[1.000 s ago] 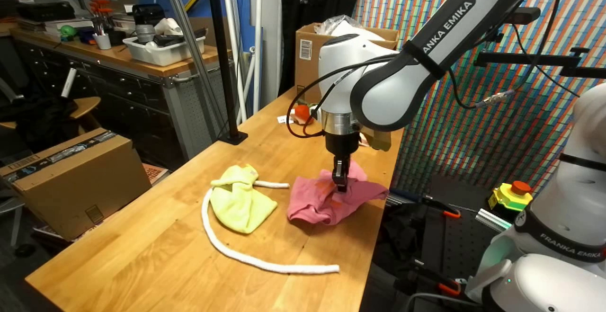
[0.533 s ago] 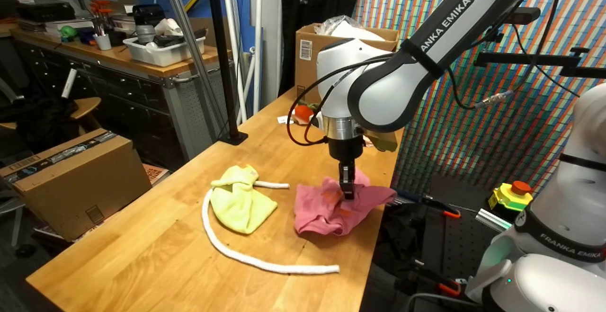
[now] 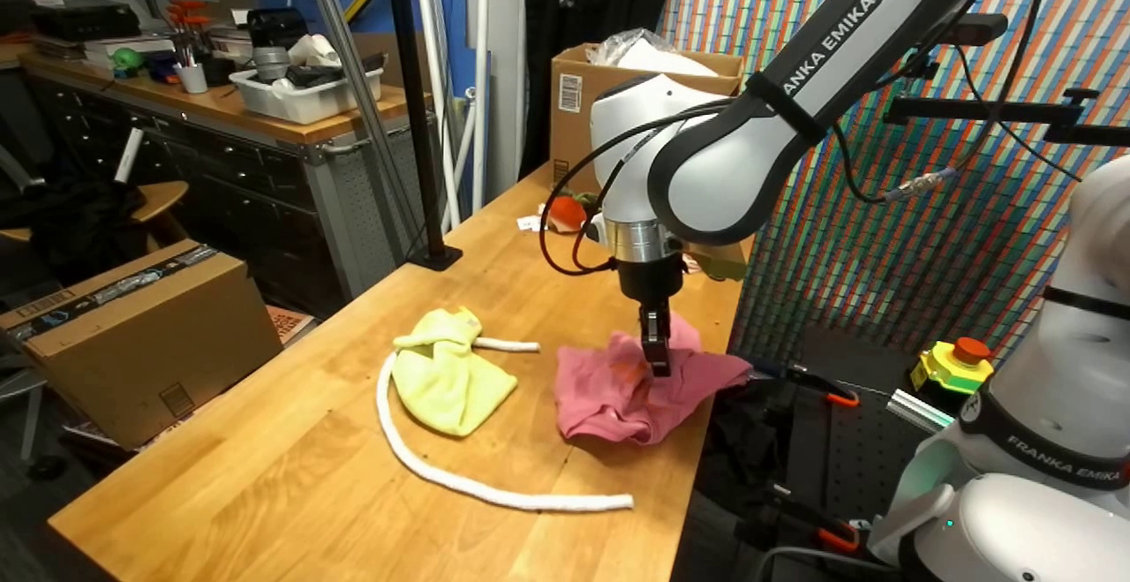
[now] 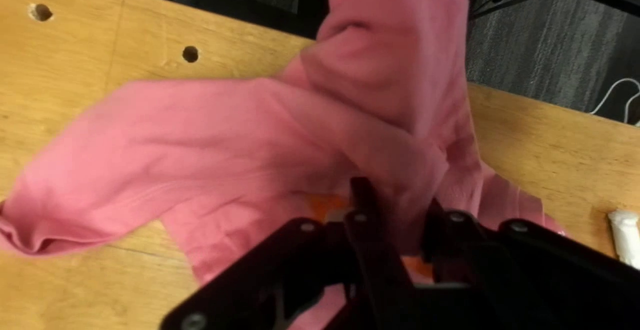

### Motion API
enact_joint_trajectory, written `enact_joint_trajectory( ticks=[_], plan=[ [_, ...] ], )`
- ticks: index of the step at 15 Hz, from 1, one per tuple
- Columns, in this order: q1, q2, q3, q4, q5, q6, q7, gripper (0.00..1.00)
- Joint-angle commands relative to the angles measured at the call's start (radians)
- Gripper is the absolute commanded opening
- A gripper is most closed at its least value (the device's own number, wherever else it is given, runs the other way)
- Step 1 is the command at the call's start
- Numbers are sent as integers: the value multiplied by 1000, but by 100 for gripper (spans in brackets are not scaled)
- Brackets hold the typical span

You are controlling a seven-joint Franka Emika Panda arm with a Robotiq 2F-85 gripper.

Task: Separate the things on the heap

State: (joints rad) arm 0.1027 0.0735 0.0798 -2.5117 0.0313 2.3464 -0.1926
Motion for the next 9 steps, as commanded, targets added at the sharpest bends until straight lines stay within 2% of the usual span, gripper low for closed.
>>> enact_joint_trajectory(
  ticks=[1,7,9],
  plan=[
    [-11,-6,9,14,17,-15,-38,58],
    [-1,0,13,44,-38,-13,-32,100],
    [9,7,19,64,-95,-11,-18,100]
  ],
)
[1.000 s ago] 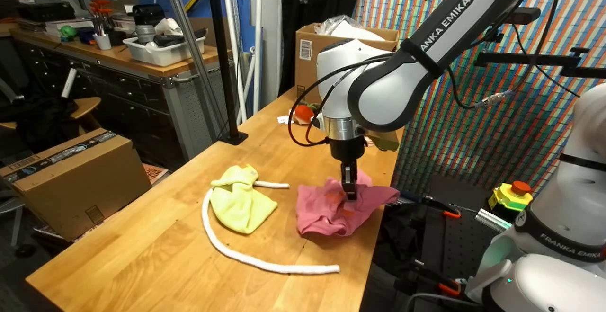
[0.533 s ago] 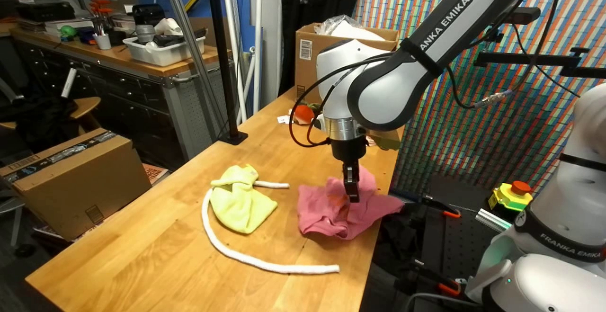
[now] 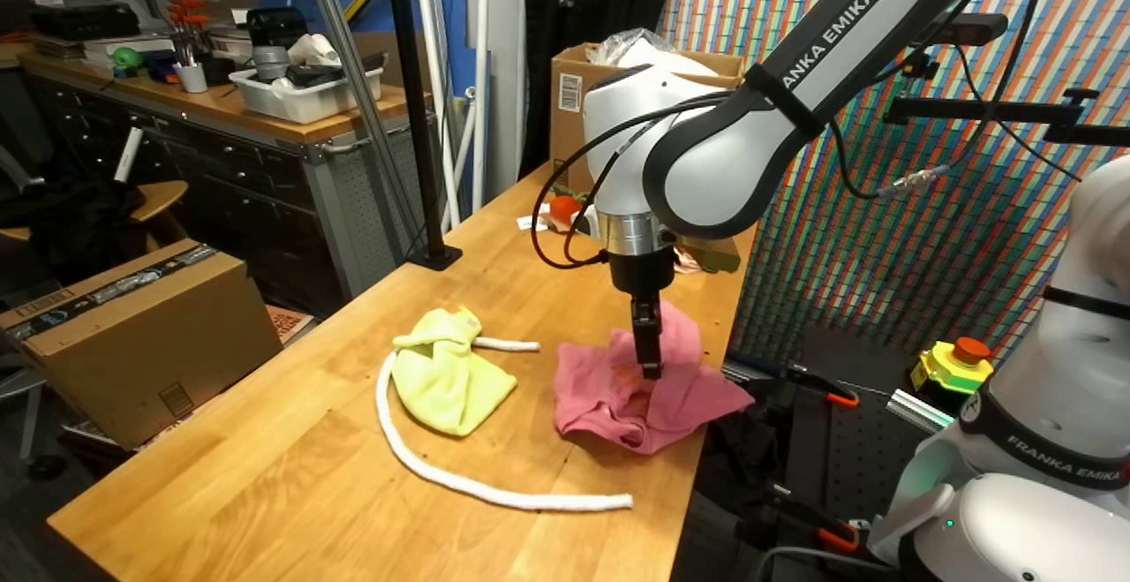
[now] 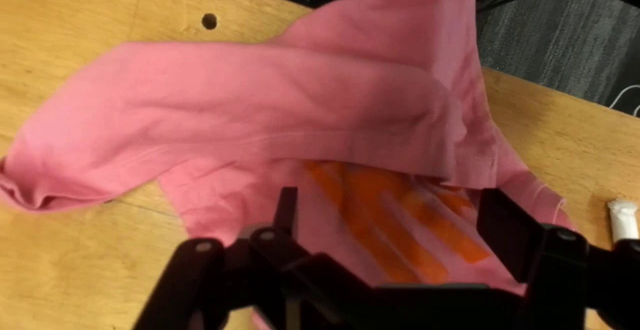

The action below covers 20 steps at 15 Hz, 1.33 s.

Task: Separate the things on the heap

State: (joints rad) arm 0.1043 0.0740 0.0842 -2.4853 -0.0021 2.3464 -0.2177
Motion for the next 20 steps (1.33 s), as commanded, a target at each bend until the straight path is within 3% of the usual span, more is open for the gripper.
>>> enact_joint_trajectory(
  ticks=[1,6,14,17,20],
  plan=[
    [13,12,19,52,-98,-10,14,100],
    [41,53,49,112,-225,56,-12,100],
    [75,153,78,197,-243,408,20,100],
    [109,202,53,235,-304,504,72,100],
    [177,257,-19,284,-443,587,199,100]
  ],
)
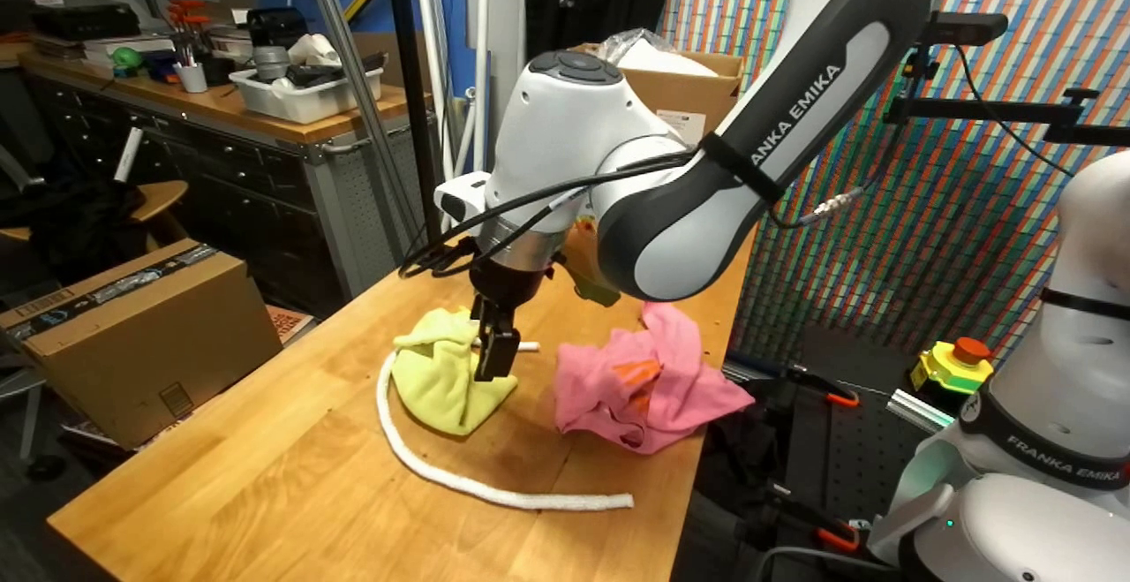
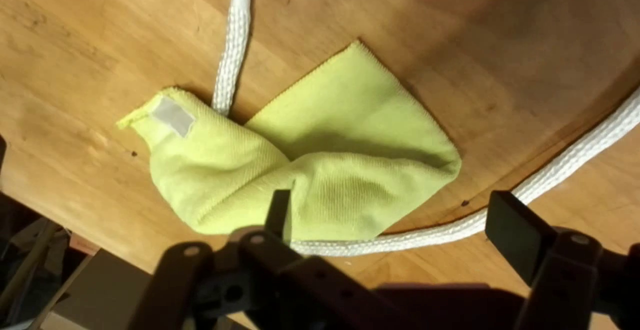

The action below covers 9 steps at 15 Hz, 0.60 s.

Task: Separate the things on the heap

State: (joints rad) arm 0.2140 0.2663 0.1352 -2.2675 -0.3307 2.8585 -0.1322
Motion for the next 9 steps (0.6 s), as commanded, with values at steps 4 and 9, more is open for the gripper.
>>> enact_joint_trajectory(
  ticks=[4,9],
  plan=[
    [166,142,-178,139,-265,115,256,100],
    [276,220,-301,214,-397,111,375,100]
  ],
)
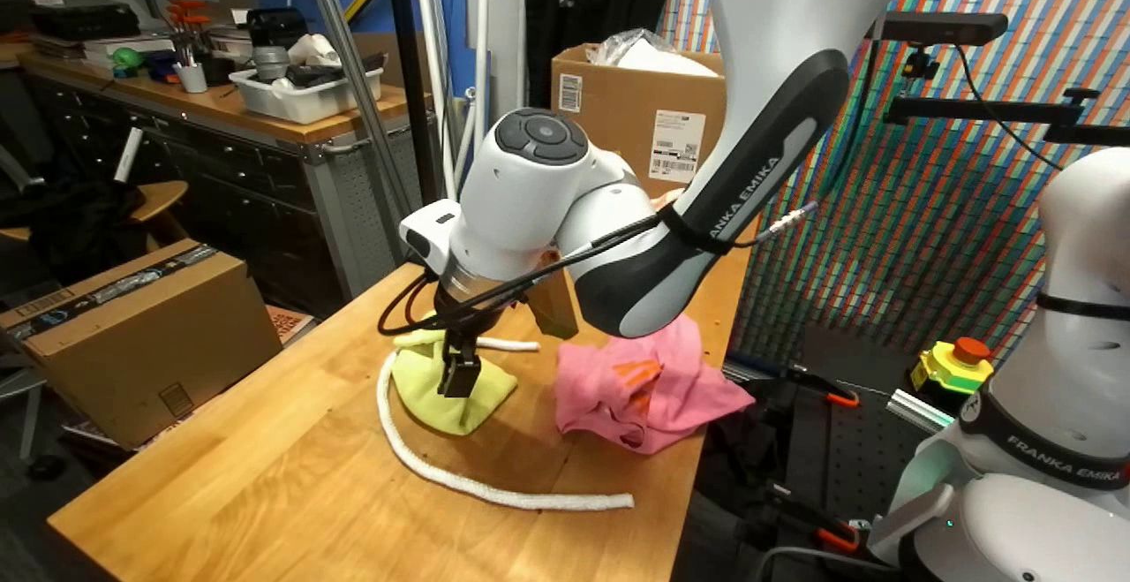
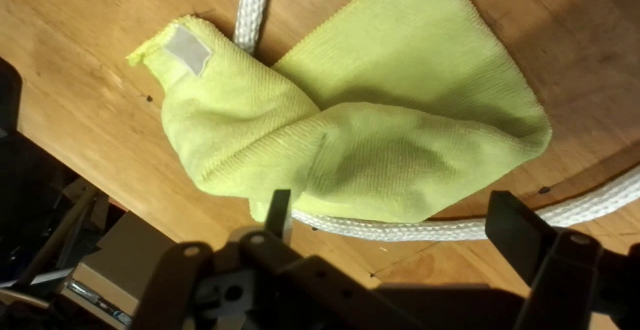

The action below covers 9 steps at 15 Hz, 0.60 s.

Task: Separate the things on the heap

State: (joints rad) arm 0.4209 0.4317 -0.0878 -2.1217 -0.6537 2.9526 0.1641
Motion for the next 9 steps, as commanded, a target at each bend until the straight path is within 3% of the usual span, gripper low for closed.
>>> enact_joint_trajectory(
  ticks=[1,9],
  plan=[
    [83,65,-96,78,-89,15,94,100],
    [191,118,-248,136,-189,11,214,100]
  ],
)
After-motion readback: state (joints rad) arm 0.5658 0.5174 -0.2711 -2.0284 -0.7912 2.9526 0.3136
